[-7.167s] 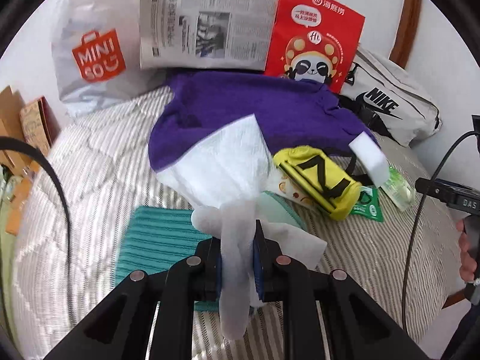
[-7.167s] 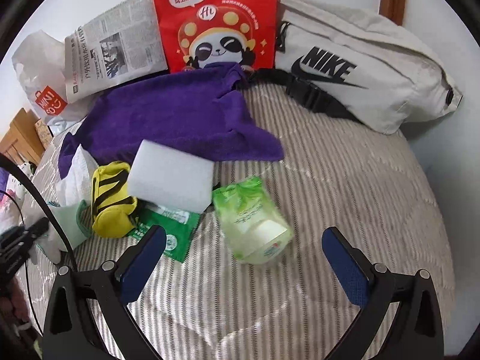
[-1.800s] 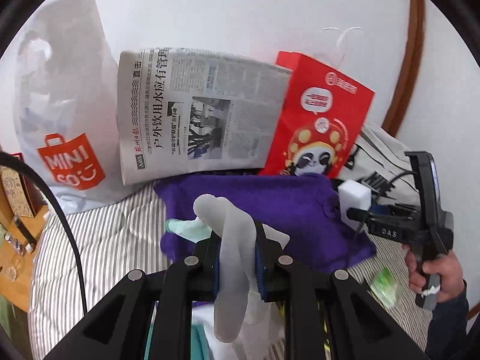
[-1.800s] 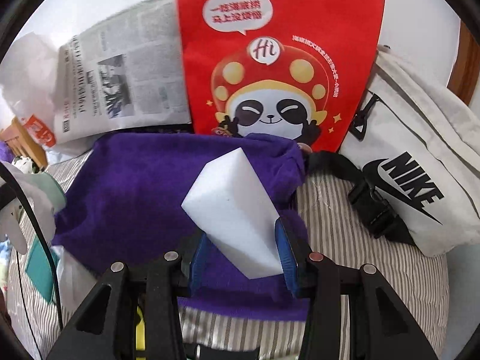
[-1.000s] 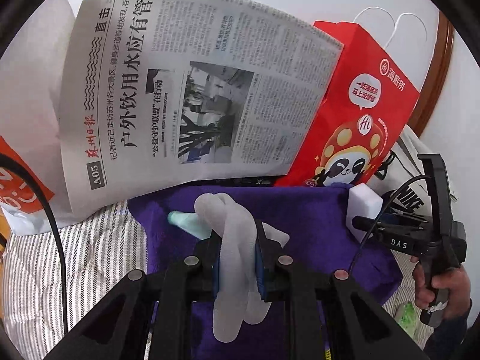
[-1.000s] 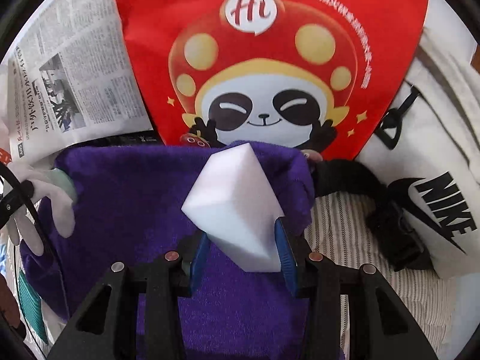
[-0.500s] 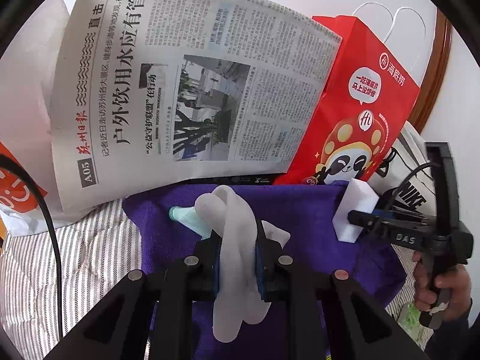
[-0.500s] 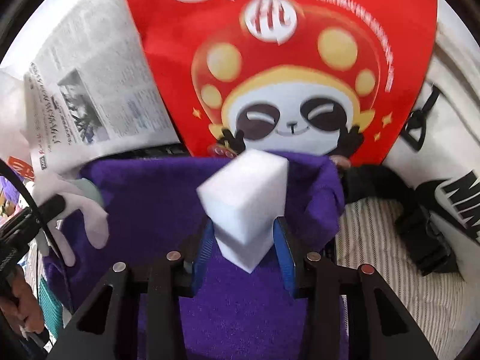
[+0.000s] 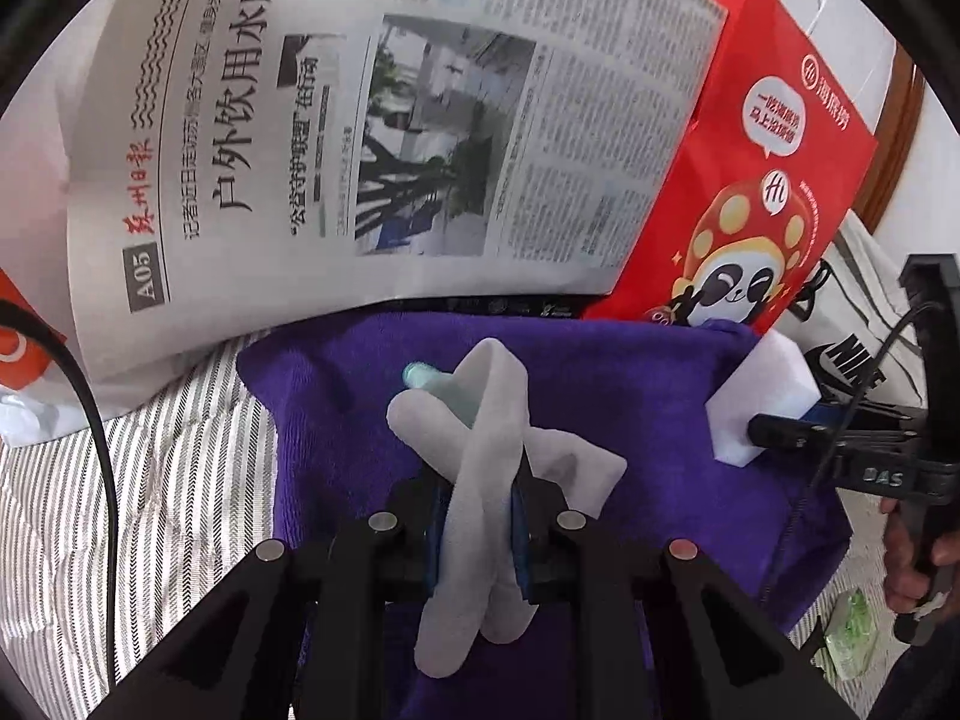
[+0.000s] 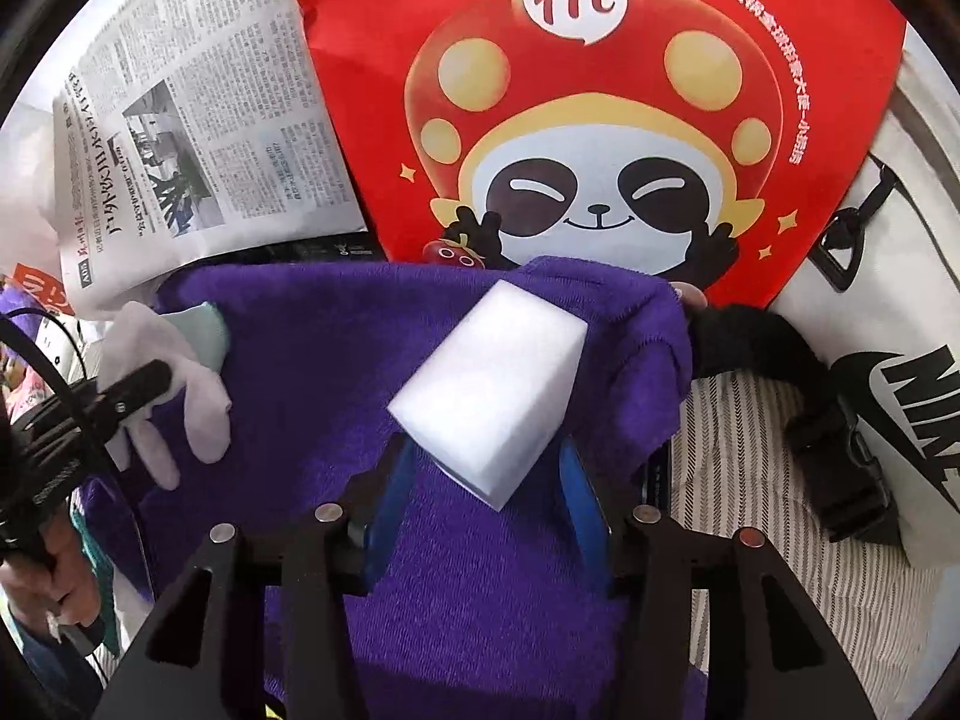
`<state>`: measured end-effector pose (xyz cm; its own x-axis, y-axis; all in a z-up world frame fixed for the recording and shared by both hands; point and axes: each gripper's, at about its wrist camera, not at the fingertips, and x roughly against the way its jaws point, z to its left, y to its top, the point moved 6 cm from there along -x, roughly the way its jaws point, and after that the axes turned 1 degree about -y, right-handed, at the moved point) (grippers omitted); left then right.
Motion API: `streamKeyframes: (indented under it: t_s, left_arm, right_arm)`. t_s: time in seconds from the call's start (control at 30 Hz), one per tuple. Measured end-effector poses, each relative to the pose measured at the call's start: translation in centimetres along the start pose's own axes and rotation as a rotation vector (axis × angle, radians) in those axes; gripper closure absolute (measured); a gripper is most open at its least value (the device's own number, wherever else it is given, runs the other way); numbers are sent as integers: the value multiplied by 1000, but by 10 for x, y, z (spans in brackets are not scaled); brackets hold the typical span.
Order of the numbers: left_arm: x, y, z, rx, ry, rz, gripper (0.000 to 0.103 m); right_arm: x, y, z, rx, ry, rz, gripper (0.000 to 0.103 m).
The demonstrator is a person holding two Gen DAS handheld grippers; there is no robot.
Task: Organize soft objects
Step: 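Lower the sponge block onto the purple towel and open the right tool, then open the left tool to drop the glove onto the purple towel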
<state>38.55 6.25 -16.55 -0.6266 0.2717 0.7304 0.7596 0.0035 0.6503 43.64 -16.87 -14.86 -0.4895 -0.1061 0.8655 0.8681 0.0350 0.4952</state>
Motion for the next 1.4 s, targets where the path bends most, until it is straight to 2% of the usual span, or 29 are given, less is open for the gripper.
streamKeyframes:
  t_s: [0.03,0.1,0.3,0.37,0.5,0.53,0.57,0.63,0.77,0.83,0.97,1.17,1.3,1.4]
  left_arm:
    - [-1,-1,0,-3,2,4,85]
    - [-4,-2,0,-9,25,14,83]
    - [-13,-9,-1,-15,39,52,81]
    - [-16,-12,-3,-26,49,67,73]
    - [-22,-15,-9,-60,79,87,64]
    - [-23,-16,-10,-63,87,93,55]
    - [-24,-17,-10,-63,95,100,50]
    - [-25,-18,-12,-68,97,115,46]
    - [-21,-22,-16,-103,113,140,32]
    - [-19,-24,-19,-120,131,151,32]
    - [-2,-31,-24,-132,147,174,31]
    - [58,-28,-39,-181,138,105,31]
    - [97,-42,-25,-171,176,71,24]
    - [113,-65,5,-146,242,89,23]
  right_arm:
    - [2,1,0,2,2,2,42]
    - [10,3,-2,8,2,-1,37]
    - [34,11,-3,25,13,-40,37]
    - [44,15,-5,15,22,-56,36]
    - [62,19,-11,7,38,-92,31]
    - [67,20,-13,5,36,-100,31]
    - [70,22,-15,2,30,-109,31]
    - [77,25,-18,-7,27,-129,31]
    - [94,26,-25,-30,65,-162,31]
    - [102,26,-27,-28,65,-176,29]
    - [116,26,-34,-37,60,-219,25]
    - [127,27,-32,-54,95,-250,25]
    - [134,24,-18,-22,92,-263,25]
    - [145,20,-1,18,101,-280,25]
